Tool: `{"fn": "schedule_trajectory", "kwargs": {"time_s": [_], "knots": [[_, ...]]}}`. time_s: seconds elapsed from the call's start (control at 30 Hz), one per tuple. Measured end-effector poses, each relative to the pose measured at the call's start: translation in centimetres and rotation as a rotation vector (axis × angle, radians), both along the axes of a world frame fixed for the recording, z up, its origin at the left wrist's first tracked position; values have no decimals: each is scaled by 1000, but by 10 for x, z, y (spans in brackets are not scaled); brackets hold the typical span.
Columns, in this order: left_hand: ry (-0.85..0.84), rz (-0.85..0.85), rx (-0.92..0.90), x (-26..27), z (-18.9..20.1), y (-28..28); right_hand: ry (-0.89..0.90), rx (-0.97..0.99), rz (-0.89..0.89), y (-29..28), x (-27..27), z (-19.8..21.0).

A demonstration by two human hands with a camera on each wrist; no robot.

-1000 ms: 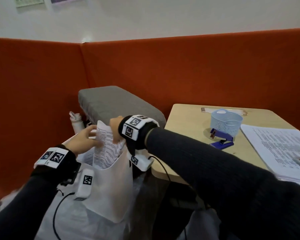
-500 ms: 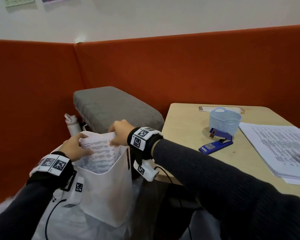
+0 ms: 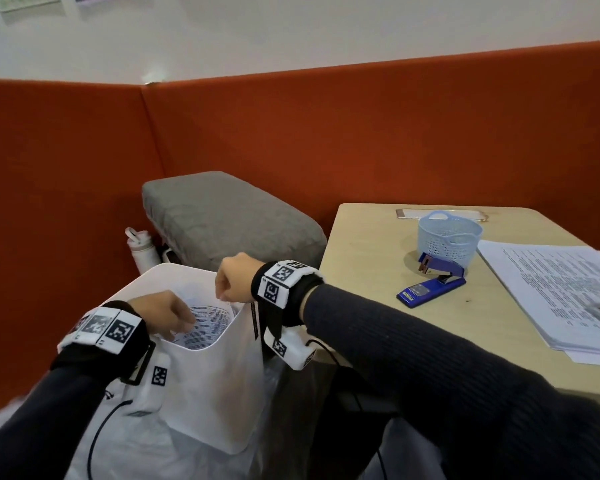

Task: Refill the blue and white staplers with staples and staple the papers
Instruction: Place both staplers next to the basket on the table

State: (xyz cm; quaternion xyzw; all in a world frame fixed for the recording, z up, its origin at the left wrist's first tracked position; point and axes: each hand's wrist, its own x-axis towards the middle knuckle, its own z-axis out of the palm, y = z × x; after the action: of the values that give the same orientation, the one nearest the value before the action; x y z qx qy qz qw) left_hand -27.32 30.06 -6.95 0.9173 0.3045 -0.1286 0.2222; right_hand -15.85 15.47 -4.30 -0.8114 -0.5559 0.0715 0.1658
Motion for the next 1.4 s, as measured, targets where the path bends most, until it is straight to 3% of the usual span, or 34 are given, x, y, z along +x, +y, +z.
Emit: {"fn": "schedule_trajectory", "kwargs": {"time_s": [0.13,0.33,0.47,0.63,0.83,1.0,1.2,1.4], "knots": [[-66,13,-9,8,13,-28,36,160,-3,-33,11,14],[-257,-154,81,19,41,-73,55,264,-88,-120,40,24],[-225,-299,-26,36,66,-109,66,309,-257,-199,67,31],[-274,-396,86,76,89,-162,47,265,-516,-298,102,40],[-425,-494,46,133,93,-232,-148,425,-729,-372,120,52],[-475,-565,23,174,80,-285,-142,260,-831,-401,132,46],[-377,-658,89,192,69,-314,-73,-289,-1020,-451,139,34],[-371,-665,141,193,58,-315,-75,-440,-1074,-469,136,25]]}}
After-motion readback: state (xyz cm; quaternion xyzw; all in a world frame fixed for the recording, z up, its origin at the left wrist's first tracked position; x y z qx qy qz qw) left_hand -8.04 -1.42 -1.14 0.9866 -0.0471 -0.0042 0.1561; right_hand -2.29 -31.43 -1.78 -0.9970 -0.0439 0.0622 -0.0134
